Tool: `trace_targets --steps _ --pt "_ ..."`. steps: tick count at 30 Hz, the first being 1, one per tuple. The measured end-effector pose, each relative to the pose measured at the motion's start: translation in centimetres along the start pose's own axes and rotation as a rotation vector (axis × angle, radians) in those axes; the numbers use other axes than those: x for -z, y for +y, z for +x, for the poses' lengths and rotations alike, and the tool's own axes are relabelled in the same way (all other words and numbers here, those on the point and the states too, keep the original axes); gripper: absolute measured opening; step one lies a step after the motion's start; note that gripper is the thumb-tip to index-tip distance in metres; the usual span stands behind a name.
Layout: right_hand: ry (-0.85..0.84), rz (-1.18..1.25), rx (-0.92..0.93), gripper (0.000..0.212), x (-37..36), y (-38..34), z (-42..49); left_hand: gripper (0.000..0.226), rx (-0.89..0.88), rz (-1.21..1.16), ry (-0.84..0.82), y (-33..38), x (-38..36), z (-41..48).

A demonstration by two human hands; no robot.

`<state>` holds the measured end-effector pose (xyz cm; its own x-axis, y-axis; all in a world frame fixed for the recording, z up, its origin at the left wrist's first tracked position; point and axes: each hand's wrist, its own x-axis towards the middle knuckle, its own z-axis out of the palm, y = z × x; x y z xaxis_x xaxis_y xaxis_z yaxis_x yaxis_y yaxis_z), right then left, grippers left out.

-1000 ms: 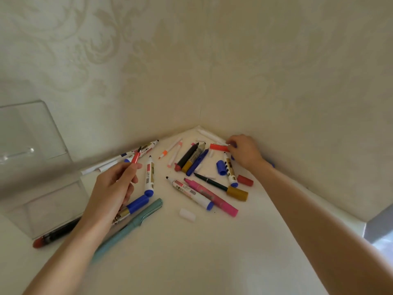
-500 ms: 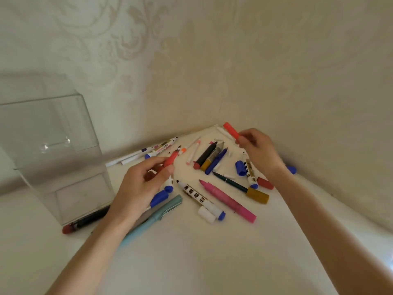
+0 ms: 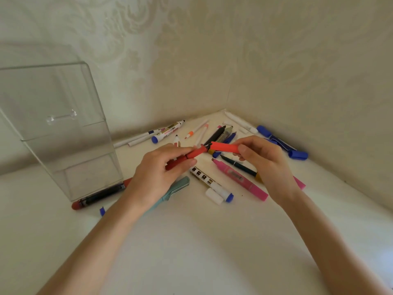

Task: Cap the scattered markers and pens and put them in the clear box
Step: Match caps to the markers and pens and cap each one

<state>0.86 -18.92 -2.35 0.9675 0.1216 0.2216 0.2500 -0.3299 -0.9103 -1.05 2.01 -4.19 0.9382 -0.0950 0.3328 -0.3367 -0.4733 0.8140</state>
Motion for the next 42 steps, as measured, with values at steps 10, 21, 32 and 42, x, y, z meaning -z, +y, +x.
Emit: trace_targets --steps 10,21,32,42 --pt "-0.050 0.053 0.060 0.021 0.2 0.1 -0.1 0.024 -0.008 0.006 -0.033 -0.4 0.0 0.0" --pt "-0.048 0.317 0.059 0.014 -1.2 0.8 -0.6 0.020 -0.008 -0.001 -0.027 -0.1 -0.8 -0.6" --pt "-0.094 -0.089 0.078 0.012 -0.4 0.5 -0.1 0.018 0.035 0.090 -0.096 1.0 -1.6 -1.8" --pt "0.149 -0.622 0.041 0.017 2.7 3.4 -1.9 0.020 0.015 0.649 0.078 -0.2 0.4 -9.0"
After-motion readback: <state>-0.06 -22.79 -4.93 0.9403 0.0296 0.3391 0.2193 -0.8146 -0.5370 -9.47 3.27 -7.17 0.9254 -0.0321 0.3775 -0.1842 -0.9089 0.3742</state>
